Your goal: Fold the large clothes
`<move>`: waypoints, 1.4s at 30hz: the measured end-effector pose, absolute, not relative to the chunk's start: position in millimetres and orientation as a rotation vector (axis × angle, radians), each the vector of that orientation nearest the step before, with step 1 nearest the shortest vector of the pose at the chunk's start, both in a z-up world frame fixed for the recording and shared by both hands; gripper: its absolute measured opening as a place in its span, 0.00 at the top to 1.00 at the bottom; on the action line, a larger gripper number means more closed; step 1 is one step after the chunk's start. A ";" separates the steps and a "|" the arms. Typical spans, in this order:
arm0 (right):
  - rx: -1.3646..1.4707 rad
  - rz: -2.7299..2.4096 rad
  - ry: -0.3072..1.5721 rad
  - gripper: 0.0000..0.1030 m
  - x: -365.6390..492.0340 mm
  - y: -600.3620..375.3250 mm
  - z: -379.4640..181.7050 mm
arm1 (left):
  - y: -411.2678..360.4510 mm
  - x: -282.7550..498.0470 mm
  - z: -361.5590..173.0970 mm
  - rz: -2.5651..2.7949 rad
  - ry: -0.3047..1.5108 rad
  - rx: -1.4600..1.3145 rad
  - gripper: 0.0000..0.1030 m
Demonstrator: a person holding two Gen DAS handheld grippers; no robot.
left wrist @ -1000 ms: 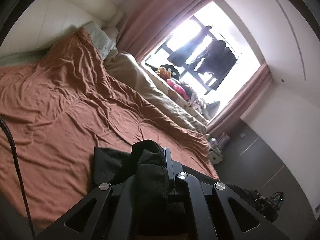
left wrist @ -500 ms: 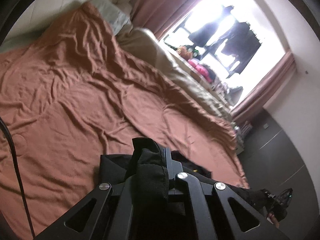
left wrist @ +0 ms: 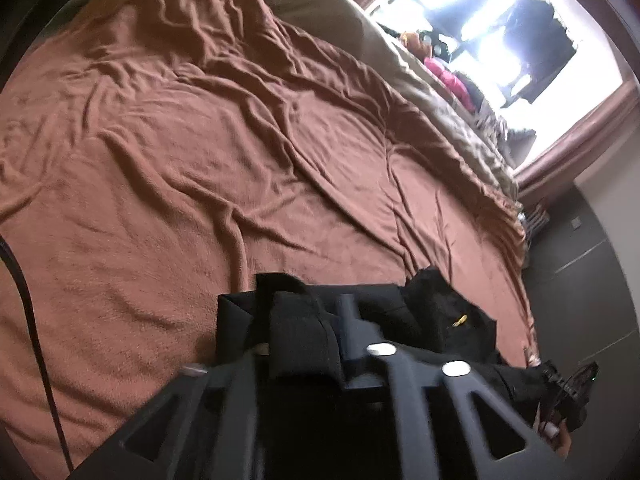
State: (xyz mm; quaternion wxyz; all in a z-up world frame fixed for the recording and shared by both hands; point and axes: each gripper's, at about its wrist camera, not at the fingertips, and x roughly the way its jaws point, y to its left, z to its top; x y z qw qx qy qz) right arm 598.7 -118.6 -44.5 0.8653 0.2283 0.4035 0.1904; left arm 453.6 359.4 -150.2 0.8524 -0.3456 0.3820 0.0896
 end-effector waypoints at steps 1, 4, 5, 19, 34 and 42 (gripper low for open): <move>0.467 0.399 0.829 0.42 596.2 -118.0 -39.9 | 359.0 453.8 -147.4 0.175 0.791 -0.730 0.43; 0.438 0.412 0.754 0.19 585.3 -116.8 -19.3 | 355.8 447.6 -128.8 0.188 0.731 -0.693 0.13; 0.423 0.426 0.742 0.19 582.7 -115.0 -14.6 | 354.7 444.1 -121.4 0.196 0.712 -0.676 0.12; 0.132 0.326 0.870 0.19 576.4 -89.7 4.1 | 356.1 421.5 -139.2 0.232 0.921 -0.515 0.16; 0.072 0.373 1.015 0.57 681.8 -35.4 -21.8 | 371.3 503.6 -187.5 0.221 1.029 -0.408 0.57; 0.120 0.332 0.946 0.99 703.2 -43.1 -27.2 | 363.6 521.1 -173.2 0.238 0.967 -0.269 0.98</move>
